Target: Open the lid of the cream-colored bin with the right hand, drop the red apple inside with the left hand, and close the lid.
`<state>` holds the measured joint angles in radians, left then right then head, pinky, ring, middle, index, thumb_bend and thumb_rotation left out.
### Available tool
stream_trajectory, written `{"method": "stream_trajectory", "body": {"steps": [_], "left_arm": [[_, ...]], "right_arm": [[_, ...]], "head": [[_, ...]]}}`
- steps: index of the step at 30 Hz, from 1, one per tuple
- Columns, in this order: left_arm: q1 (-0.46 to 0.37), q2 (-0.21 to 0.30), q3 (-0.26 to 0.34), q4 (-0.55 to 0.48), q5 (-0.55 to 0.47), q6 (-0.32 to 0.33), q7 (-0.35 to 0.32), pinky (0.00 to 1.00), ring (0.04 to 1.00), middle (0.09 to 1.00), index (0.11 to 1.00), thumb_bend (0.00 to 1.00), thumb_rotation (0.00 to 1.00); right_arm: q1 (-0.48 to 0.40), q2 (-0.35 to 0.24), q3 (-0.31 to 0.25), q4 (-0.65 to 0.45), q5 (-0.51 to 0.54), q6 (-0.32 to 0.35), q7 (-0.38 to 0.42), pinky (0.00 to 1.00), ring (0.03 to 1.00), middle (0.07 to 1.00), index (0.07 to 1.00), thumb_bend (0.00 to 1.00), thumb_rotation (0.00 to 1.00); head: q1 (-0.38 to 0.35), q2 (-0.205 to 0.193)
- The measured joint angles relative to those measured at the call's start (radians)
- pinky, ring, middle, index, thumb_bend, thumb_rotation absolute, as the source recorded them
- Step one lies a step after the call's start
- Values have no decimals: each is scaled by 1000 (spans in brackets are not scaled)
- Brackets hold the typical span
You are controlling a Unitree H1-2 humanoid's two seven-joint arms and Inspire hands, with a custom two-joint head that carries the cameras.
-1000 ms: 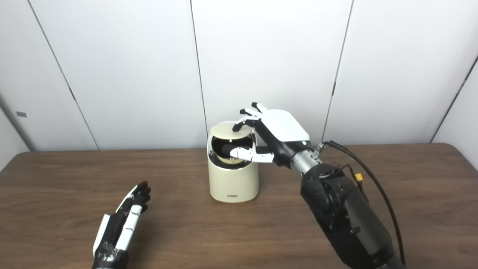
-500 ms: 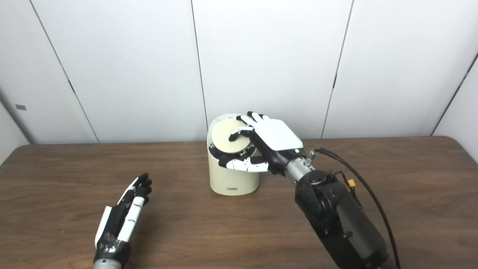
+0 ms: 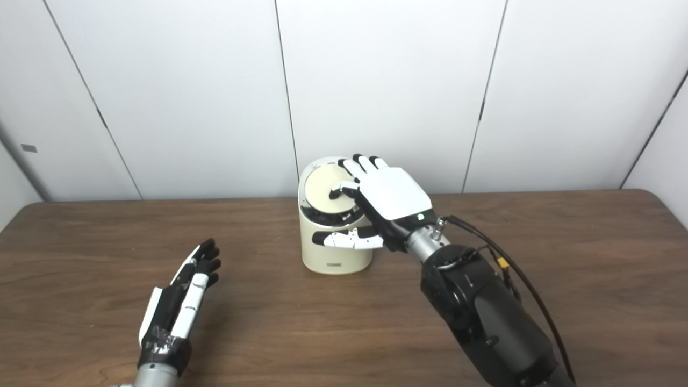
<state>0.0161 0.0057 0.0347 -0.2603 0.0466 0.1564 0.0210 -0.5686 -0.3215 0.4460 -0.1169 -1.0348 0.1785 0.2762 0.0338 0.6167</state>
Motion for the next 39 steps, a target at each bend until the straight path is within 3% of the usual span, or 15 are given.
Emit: {"method": "stream_trajectory", "body": {"steps": [9, 18, 25, 32, 36, 39], "left_arm": [[0, -8, -1, 0, -2, 2, 4, 922, 923, 928, 946, 576, 805], [-1, -9, 3, -2, -9, 6, 4, 930, 923, 930, 956, 572, 793], [-4, -8, 10, -2, -12, 9, 4, 916, 918, 930, 959, 554, 789], [-5, -1, 25, -13, -22, 10, 3, 923, 921, 935, 959, 533, 811], [-4, 26, 35, -34, -28, 1, -8, 933, 929, 943, 963, 529, 821], [11, 39, 58, -34, -62, -6, -11, 954, 934, 943, 958, 518, 811]], "right_arm": [[4, 6, -13, 5, 2, -12, 0, 1000, 1000, 1000, 756, 553, 957], [71, 65, -122, -41, 121, 21, 8, 1000, 1000, 983, 821, 514, 962], [82, 55, -227, -185, 152, 58, 25, 992, 1000, 975, 838, 501, 971], [223, 54, -296, -200, 193, 71, 17, 923, 986, 948, 855, 492, 929], [288, 52, -324, -152, 222, 57, -31, 899, 977, 946, 859, 471, 870], [336, 57, -351, -114, 293, 50, -54, 911, 982, 959, 893, 467, 936]], "head": [[3, -3], [-5, -6], [-9, -12], [-3, -14], [-2, -12], [-6, -12]]}}
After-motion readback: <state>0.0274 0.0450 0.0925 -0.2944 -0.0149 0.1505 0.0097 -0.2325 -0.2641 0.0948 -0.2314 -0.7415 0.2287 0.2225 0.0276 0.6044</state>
